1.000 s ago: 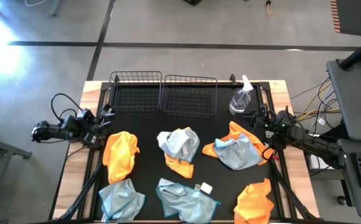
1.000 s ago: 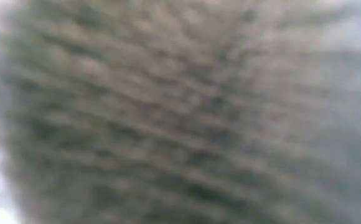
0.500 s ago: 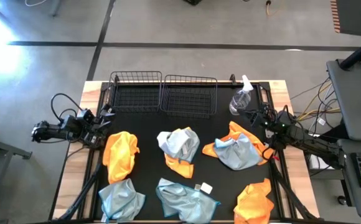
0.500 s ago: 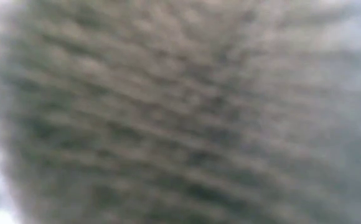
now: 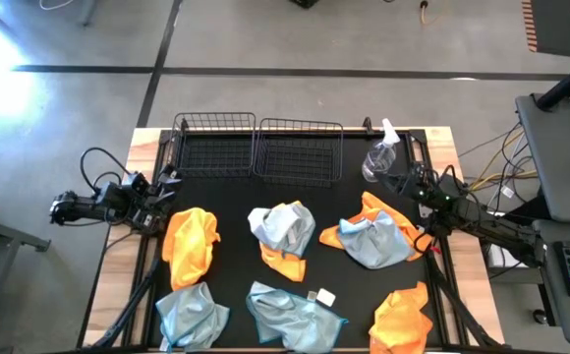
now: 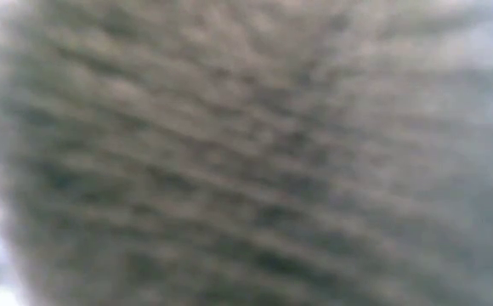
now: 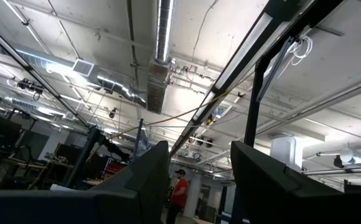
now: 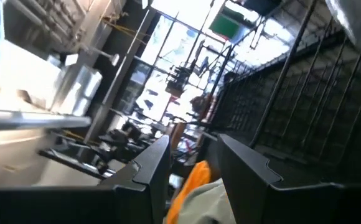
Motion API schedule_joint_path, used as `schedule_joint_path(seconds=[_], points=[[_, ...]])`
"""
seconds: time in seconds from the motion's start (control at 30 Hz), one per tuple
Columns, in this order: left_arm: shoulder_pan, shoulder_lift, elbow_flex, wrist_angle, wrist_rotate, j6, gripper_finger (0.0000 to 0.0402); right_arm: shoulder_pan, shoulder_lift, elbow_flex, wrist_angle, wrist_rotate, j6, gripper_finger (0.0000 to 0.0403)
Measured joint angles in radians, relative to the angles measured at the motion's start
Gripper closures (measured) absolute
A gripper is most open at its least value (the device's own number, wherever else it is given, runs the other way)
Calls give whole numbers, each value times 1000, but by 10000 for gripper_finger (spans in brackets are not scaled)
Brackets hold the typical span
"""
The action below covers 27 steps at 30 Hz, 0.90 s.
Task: Sort microfiber towel by color & place in baskets
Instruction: Put the yellow microfiber cloth into the left black wire basket
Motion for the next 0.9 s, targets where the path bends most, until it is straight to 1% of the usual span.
schedule_joint_path(seconds=[0.13, 0.33, 0.47, 0.6, 0.7, 0.83, 0.9], points=[[0, 0, 0, 0, 0, 0, 243, 0, 0, 0, 0, -32, 4, 277], [0, 0, 0, 2, -13, 51, 243, 0, 0, 0, 0, -32, 14, 277], [0, 0, 0, 3, -17, 53, 243, 0, 0, 0, -2, -32, 12, 277], [0, 0, 0, 4, -46, 110, 243, 0, 0, 0, -3, -32, 12, 277], [0, 0, 0, 7, -46, 147, 243, 0, 0, 0, -3, -30, 8, 277], [0, 0, 0, 17, -99, 248, 243, 0, 0, 0, -4, -8, 0, 277], [0, 0, 0, 15, -131, 253, 243, 0, 0, 0, -4, 16, 0, 277]])
